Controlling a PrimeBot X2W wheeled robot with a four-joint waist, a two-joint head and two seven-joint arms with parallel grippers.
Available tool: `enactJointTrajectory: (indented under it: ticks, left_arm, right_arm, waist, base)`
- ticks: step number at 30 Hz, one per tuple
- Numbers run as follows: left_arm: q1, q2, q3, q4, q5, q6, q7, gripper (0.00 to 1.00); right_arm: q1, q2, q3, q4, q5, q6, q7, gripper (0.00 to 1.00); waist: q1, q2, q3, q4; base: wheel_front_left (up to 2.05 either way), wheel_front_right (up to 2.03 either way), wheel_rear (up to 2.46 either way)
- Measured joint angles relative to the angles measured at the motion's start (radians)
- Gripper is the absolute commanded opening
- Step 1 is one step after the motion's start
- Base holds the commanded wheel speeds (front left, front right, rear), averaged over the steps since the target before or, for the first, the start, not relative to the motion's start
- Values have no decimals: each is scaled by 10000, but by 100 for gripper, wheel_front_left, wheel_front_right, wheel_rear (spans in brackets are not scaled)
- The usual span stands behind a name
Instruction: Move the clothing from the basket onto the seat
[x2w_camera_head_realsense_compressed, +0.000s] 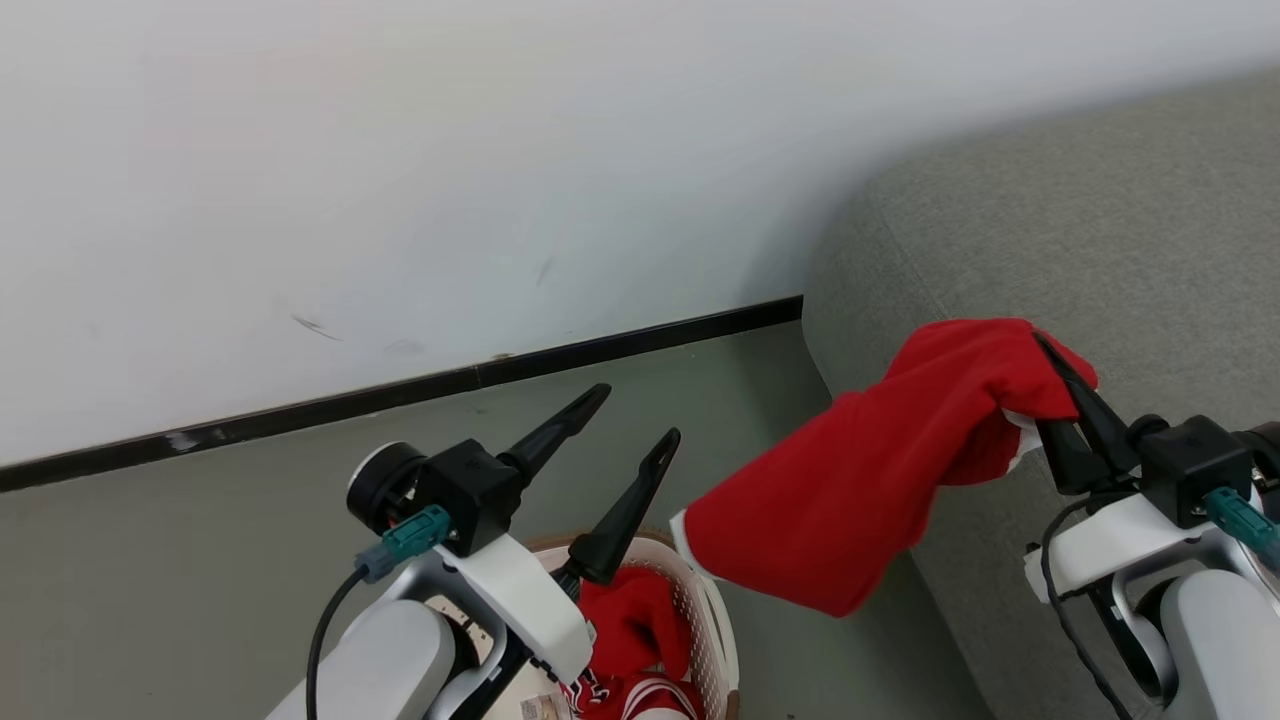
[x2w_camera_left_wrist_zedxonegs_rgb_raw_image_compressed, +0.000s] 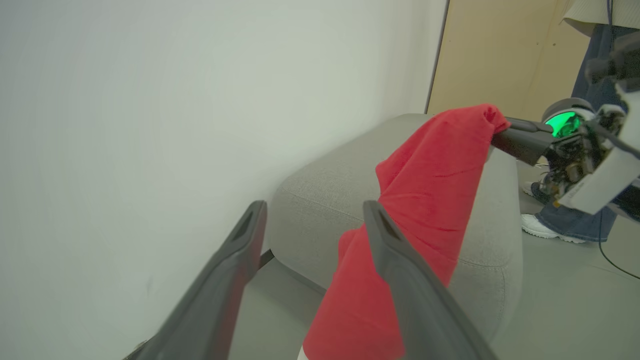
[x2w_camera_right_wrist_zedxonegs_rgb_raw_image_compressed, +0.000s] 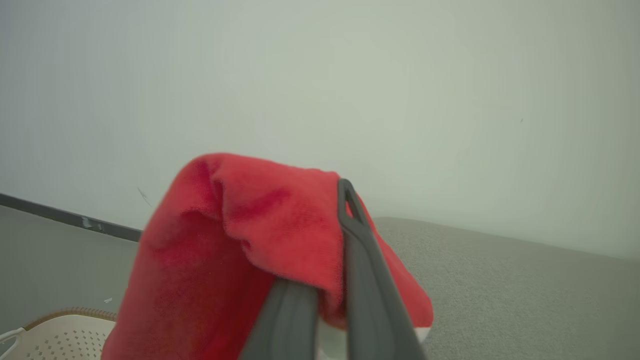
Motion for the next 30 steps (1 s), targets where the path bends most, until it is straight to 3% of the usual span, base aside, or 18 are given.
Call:
enactJointTrajectory:
  ticks: [18, 30]
  left_arm:
    - [219, -332, -685, 2, -318, -339, -107, 100]
    - [338, -378, -784, 0, -286, -359, -286, 100]
  right_arm:
    - [825, -25, -851, -798, -19, 0, 0, 0]
    - [1032, -54, -704, -934, 134, 0, 0, 0]
  waist:
    - [0, 0, -41, -1149]
    - [0, 0, -14, -1844]
  base:
    - [0, 0, 0]
    - [0, 0, 0]
